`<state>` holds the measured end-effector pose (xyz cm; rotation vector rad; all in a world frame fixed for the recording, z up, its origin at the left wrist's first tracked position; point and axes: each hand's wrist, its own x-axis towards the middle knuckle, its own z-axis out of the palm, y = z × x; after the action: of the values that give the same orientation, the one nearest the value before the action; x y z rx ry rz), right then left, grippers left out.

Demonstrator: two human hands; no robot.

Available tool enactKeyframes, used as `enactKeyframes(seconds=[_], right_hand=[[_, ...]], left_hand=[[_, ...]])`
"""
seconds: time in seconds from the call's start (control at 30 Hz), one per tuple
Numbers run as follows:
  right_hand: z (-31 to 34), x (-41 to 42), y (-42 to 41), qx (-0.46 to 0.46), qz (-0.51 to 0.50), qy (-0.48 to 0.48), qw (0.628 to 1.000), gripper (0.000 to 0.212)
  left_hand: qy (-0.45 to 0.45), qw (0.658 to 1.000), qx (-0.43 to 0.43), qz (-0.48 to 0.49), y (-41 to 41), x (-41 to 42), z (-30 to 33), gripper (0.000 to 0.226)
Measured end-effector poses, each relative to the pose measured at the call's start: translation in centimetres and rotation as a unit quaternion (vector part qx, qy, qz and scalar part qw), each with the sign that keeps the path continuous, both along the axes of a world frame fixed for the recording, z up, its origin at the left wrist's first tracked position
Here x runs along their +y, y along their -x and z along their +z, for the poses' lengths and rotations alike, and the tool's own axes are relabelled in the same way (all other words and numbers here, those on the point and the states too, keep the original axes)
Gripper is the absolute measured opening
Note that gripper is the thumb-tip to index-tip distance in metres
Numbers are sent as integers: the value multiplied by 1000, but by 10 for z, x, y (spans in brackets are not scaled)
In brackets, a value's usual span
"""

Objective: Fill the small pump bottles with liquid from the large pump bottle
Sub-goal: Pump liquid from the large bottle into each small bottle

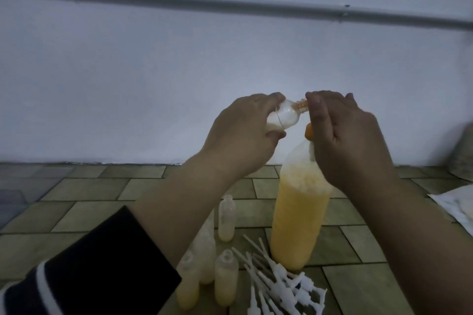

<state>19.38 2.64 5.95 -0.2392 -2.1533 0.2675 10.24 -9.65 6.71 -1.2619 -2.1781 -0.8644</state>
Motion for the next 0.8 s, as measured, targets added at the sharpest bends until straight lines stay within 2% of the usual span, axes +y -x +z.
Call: enactKeyframes(seconds=[0.13,0.23,0.3,0.37,0.47,0.53,0.6,0.7,0.8], right_hand=[[20,-2,-6,-73,4,-26,997,39],[26,3,-10,-116,10,-19,993,49],[31,9,-14,-105,6,-12,994,59],[31,19,-16,-107,14,-6,994,59],[20,38,-14,-132,30,-14,991,57],[16,45,-14,-114,26,-28,993,56],[14,46,-12,-88,24,-40,995,56],[9,46,-10,-72,33,-40,996,56],[1,48,-8,-60,27,-30,997,55]], left_hand=[[18,1000,-22,1,4,-4,8,41],[1,995,-99,-15,5,-15,1,41],[-51,986,-154,-27,2,-32,-6,42],[-128,969,-208,-25,-2,-58,-15,43],[-217,930,-298,-12,-5,-106,-42,46],[-252,904,-344,8,-6,-134,-68,56],[-254,886,-385,38,-8,-155,-98,57],[-209,870,-438,82,-14,-172,-143,56],[-201,860,-457,107,-19,-180,-173,47]])
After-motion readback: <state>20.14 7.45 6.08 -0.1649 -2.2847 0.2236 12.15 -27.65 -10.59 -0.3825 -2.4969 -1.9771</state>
